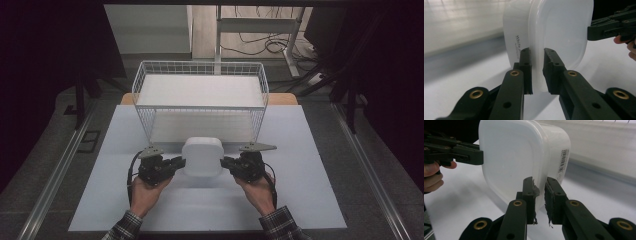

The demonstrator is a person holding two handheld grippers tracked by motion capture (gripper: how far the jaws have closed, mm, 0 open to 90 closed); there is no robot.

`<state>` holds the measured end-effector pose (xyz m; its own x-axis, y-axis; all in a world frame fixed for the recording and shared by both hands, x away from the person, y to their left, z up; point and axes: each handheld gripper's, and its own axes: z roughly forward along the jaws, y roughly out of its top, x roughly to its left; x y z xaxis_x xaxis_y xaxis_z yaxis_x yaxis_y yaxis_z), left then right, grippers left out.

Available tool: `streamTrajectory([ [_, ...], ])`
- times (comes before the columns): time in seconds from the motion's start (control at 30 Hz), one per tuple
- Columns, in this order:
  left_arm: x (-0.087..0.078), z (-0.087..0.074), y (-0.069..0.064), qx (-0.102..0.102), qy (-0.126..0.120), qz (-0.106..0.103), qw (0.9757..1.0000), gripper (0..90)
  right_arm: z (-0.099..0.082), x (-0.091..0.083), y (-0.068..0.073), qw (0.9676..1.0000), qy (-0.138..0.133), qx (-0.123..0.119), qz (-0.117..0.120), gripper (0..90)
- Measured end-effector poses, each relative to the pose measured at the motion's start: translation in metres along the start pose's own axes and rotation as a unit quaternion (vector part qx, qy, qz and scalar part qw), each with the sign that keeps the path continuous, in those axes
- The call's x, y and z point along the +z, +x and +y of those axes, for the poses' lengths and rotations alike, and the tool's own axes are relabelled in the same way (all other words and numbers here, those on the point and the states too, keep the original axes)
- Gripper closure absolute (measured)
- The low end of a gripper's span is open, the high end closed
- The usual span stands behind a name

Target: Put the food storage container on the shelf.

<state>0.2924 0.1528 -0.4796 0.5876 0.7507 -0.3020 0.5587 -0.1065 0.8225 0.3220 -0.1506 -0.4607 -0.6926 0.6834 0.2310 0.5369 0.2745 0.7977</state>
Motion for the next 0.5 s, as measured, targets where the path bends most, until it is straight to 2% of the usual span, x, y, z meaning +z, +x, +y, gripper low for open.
streamTrajectory([
  [0.27, 0.007, 0.022, 0.008, 0.010, -0.010, 0.011, 0.9998, 78.1, 0.020, 0.007, -0.011, 0.9999, -0.012, -0.004, -0.008, 78.3],
  [0.5, 0.022, 0.040, 0.018, 0.009, -0.008, 0.017, 0.9998, 78.2, 0.034, 0.016, -0.026, 0.9996, -0.018, 0.001, -0.021, 77.9],
])
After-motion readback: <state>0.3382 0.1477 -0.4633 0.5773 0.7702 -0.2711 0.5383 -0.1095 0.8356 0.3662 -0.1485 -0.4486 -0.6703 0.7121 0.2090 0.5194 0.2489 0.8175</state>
